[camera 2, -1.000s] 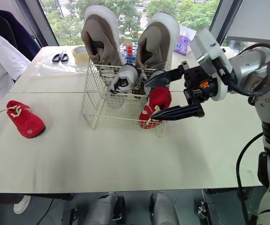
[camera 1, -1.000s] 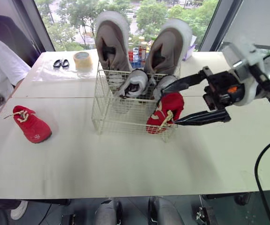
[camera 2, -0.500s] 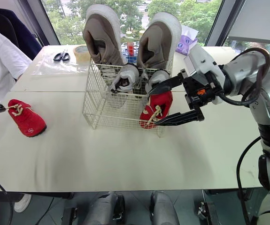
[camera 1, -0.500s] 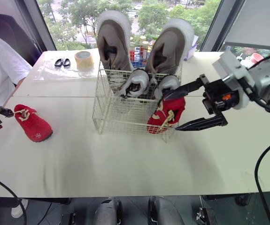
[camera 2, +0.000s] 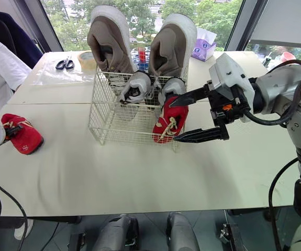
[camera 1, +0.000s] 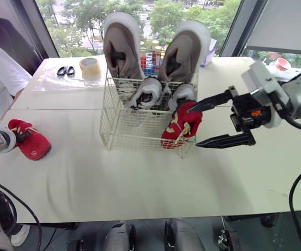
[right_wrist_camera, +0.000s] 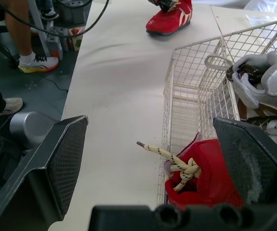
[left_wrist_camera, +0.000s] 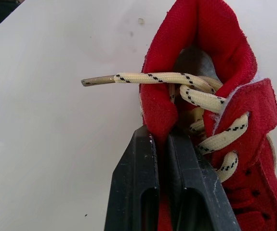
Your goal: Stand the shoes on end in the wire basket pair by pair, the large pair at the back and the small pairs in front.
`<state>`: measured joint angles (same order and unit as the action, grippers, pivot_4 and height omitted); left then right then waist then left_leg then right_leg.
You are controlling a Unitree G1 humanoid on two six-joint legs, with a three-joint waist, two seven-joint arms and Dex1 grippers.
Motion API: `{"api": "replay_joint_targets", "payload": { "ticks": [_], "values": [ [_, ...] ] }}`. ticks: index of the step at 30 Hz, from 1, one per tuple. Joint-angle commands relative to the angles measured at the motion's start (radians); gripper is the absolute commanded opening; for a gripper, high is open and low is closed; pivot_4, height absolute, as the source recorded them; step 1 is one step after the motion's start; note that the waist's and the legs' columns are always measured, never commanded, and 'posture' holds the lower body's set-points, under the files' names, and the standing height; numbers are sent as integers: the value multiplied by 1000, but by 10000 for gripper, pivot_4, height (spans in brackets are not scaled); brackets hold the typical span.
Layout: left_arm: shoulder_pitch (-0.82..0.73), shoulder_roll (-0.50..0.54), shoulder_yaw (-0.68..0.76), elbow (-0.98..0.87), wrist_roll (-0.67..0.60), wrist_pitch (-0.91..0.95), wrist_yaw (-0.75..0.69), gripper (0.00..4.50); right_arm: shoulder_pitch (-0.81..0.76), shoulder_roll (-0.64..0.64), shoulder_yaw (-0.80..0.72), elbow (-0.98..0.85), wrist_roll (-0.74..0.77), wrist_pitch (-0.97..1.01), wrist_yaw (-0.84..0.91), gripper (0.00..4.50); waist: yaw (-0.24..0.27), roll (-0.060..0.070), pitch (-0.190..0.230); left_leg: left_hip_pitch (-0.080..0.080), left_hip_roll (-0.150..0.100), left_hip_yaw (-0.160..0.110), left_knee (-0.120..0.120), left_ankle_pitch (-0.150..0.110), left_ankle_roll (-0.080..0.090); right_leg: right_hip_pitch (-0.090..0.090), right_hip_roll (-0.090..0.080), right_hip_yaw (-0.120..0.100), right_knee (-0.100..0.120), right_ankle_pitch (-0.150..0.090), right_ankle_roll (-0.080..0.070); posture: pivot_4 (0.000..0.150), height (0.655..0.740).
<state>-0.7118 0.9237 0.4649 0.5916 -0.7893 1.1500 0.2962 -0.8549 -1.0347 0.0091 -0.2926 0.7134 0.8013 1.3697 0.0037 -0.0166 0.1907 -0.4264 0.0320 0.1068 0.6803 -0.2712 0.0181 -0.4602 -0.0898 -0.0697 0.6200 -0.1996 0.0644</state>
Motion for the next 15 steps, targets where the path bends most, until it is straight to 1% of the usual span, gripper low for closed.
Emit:
{"api": "replay_joint_targets", "payload": {
  "ticks": [1,3,6,8,9,10,11,12,14,15],
  "values": [
    [-3,-17,102,-97,17,11,30,376,0,-20,-42,-4,7,1,-10,45000,2,0,0,0,0,0,0,0,0,0,0,0,0,0,0,1500,7400],
    [-15,-47,156,-289,-10,-20,34,376,0,-22,-49,27,2,10,-25,45000,3,-3,1,-1,0,0,1,0,1,0,-1,0,0,0,0,1500,7400],
    [-42,-120,193,-608,-66,-100,0,376,5,-22,-67,70,0,23,-53,45000,11,-13,1,-2,0,-2,1,2,-4,0,-3,0,-1,0,0,1500,7400],
    [-53,-173,173,-853,-156,-141,-66,376,15,-6,-92,104,10,42,-90,45000,11,-14,1,-3,-2,-3,1,0,-7,1,-5,-1,-3,1,-2,1500,7400],
    [-68,-206,159,-945,-202,-161,-82,376,23,2,-100,113,14,47,-104,45000,10,-14,0,-3,-3,-3,1,0,-7,2,-7,-1,-4,1,-3,1500,7400],
    [-92,-248,151,-1009,-242,-195,-90,376,27,10,-104,119,19,53,-116,45000,10,-14,0,-3,-5,-2,1,-1,-6,2,-8,0,-5,1,-3,1500,7400],
    [-108,-277,119,-1061,-231,-243,-110,376,27,19,-106,123,24,59,-125,45000,9,-14,0,-3,-6,-2,1,-1,-5,3,-10,0,-5,1,-3,1500,7400],
    [-111,-307,90,-1091,-217,-277,-123,376,25,27,-109,126,29,62,-131,45000,9,-13,0,-2,-7,-2,1,-1,-4,3,-11,1,-5,1,-3,1500,7400],
    [-91,-324,22,-1133,-158,-326,-165,376,12,44,-116,134,40,72,-144,45000,5,-11,-1,-1,-8,0,1,-1,-4,4,-11,1,-5,1,-2,1500,7400],
    [-61,-336,-31,-1146,-122,-367,-222,376,-1,56,-119,142,50,77,-148,45000,4,-10,-1,0,-7,1,1,0,-1,4,-9,1,-5,2,-2,1500,7400]
  ]
}}
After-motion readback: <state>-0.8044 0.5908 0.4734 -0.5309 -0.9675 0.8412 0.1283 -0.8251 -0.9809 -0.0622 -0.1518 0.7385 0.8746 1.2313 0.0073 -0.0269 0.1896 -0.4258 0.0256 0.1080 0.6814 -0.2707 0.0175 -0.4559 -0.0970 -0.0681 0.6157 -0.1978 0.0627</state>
